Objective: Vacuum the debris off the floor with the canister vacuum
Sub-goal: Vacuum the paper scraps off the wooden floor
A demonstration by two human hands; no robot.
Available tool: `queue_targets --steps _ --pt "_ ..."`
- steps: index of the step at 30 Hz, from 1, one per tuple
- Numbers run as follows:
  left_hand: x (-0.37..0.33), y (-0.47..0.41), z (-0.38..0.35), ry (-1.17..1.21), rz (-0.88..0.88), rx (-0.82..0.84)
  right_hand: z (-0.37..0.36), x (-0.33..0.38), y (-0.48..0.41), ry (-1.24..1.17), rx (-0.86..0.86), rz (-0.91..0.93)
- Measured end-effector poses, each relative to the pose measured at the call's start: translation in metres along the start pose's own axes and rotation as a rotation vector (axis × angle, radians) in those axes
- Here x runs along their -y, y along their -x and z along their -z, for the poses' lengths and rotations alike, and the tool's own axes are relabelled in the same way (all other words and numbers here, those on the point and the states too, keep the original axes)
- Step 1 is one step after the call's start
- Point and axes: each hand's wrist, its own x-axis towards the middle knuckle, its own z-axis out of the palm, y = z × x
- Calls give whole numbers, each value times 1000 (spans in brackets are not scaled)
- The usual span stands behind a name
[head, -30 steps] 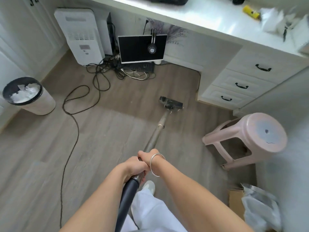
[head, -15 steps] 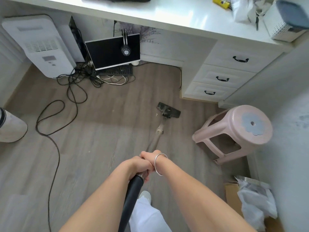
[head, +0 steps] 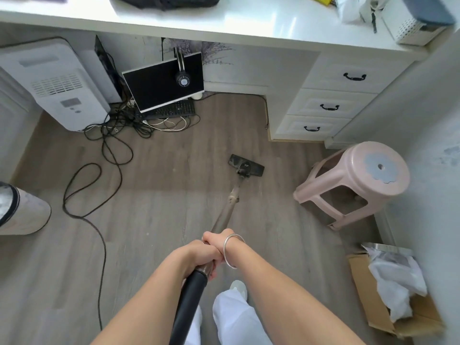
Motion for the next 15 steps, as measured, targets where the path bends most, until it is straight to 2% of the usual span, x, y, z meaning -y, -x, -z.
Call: queue_targets --steps 10,15 --pt "58 22 65 -88 43 23 -89 7 21 -77 1 -39" --pt "76 26 89 -147 26 47 -120 5 29 -224 -40 -29"
